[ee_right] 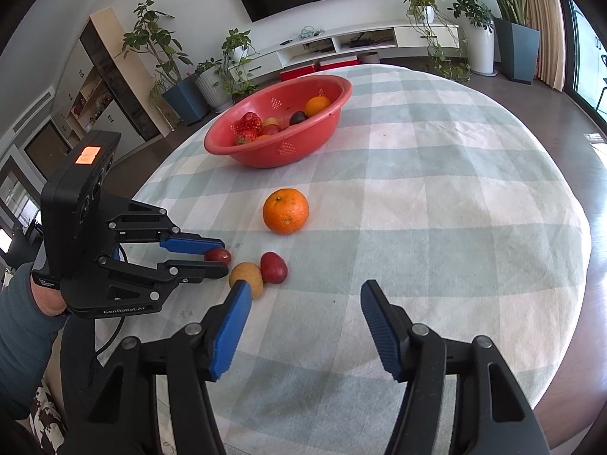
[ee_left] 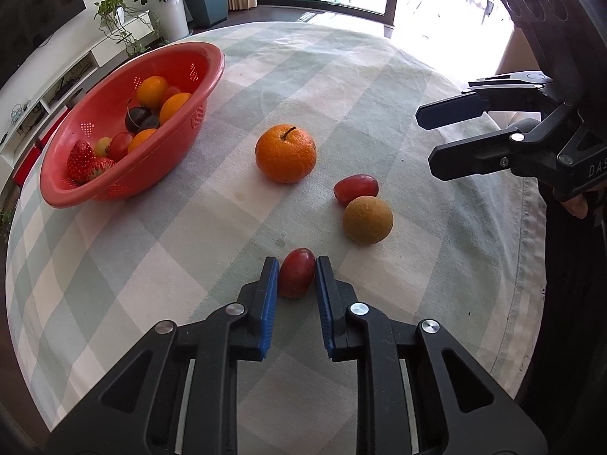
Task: Organize fruits
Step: 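Lift the plum with the left gripper while the right gripper grasps the mandarin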
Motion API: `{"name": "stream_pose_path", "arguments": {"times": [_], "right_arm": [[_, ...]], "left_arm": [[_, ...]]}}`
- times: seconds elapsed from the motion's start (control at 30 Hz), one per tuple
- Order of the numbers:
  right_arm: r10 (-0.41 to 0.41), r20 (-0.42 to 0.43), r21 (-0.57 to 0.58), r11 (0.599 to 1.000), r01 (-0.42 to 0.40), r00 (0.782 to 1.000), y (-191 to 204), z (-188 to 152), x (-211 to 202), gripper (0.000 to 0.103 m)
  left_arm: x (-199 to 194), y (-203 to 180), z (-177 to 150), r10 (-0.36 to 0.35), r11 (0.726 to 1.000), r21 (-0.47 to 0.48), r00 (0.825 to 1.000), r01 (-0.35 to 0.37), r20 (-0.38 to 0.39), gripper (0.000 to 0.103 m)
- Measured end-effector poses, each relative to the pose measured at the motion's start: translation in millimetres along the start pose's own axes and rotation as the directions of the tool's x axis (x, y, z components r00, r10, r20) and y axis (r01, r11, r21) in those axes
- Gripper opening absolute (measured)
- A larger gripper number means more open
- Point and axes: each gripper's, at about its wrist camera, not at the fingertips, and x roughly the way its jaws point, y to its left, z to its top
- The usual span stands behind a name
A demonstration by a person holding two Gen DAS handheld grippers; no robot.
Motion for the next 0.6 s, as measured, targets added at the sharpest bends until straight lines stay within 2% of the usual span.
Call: {"name": "stream_pose_path", "arguments": {"times": [0.37,0.6], "right_arm": [[0.003,-0.004,-0.054,0.999,-0.003,1.0,10,20,6,0.064],[0.002,-0.04,-0.096,0.995,-0.006,0.999,20,46,35,0.064]], "left_arm": [[-10,5,-5,0.01,0.998,-0.061,0.999,-0.007,0.046,0.018],[-21,10,-14,0.022,0.99,-0.138,0.996,-0.011,0.082,0.018]]}}
